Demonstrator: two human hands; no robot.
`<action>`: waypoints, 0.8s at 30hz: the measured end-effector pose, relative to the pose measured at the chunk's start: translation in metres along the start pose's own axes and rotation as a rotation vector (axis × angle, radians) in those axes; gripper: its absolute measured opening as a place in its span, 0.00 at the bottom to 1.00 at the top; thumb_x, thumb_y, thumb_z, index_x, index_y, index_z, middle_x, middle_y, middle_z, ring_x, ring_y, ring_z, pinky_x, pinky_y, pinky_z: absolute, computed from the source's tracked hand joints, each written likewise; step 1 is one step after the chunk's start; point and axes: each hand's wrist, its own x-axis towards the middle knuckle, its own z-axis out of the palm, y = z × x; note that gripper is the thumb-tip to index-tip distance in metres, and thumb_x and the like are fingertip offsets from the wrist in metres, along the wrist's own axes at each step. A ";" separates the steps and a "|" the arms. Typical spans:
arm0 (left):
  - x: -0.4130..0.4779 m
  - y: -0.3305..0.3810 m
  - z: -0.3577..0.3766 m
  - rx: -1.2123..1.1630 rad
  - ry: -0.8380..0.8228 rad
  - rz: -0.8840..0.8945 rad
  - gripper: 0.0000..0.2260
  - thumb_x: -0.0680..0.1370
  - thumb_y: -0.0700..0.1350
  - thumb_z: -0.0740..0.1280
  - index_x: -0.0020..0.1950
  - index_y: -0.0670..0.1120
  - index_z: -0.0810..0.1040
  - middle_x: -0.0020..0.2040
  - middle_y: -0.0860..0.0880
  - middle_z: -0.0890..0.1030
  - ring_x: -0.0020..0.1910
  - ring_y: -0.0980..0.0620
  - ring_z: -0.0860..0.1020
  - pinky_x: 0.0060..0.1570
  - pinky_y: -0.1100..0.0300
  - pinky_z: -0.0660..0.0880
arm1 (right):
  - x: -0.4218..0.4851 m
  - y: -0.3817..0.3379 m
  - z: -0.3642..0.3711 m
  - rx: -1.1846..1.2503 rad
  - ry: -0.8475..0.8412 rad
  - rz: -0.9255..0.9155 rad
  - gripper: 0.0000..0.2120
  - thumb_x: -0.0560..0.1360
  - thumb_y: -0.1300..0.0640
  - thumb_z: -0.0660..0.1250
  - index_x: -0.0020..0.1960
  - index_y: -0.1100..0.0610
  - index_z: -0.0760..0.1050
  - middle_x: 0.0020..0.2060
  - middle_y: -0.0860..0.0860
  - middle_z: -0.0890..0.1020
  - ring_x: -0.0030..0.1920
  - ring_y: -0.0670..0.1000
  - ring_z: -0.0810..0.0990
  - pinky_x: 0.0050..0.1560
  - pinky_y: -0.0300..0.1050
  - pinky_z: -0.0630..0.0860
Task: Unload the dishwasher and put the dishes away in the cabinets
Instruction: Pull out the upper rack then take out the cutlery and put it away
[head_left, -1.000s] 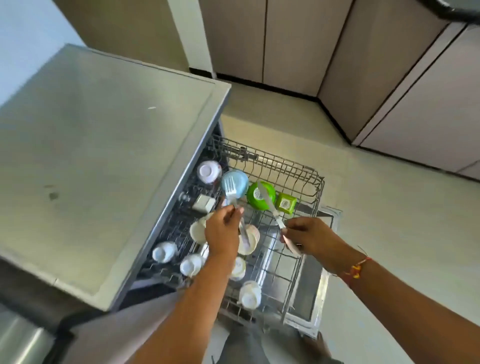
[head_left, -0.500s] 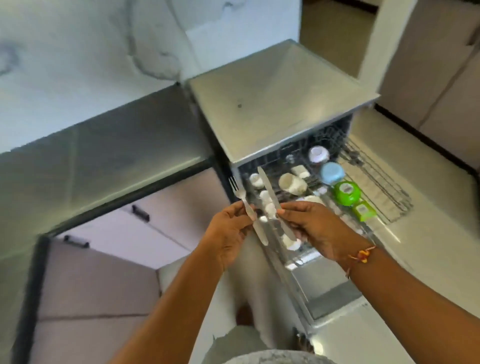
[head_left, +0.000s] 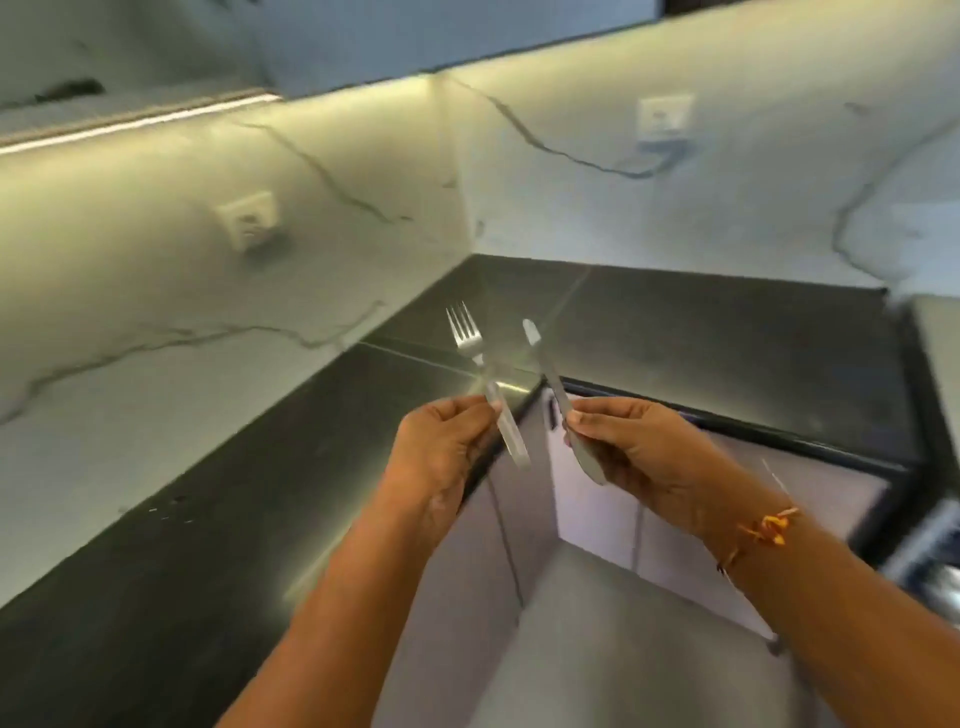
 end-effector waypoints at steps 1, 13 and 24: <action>0.000 0.019 -0.023 -0.018 0.042 0.040 0.02 0.75 0.35 0.71 0.45 0.38 0.83 0.42 0.41 0.85 0.43 0.50 0.83 0.47 0.60 0.80 | 0.010 -0.008 0.029 0.004 -0.061 -0.022 0.07 0.76 0.61 0.70 0.53 0.60 0.83 0.48 0.58 0.86 0.47 0.53 0.86 0.45 0.43 0.82; -0.038 0.199 -0.169 0.094 0.431 0.452 0.08 0.78 0.40 0.68 0.42 0.43 0.86 0.44 0.41 0.85 0.44 0.47 0.82 0.51 0.56 0.81 | 0.051 -0.098 0.279 -0.004 -0.410 -0.274 0.07 0.71 0.65 0.73 0.48 0.58 0.83 0.44 0.57 0.87 0.46 0.52 0.85 0.46 0.46 0.81; 0.016 0.342 -0.239 0.318 0.767 0.560 0.01 0.77 0.39 0.70 0.47 0.43 0.82 0.45 0.45 0.84 0.43 0.50 0.84 0.48 0.58 0.81 | 0.140 -0.207 0.396 -0.156 -0.409 -0.552 0.07 0.73 0.63 0.74 0.51 0.61 0.83 0.42 0.56 0.86 0.41 0.51 0.83 0.47 0.46 0.81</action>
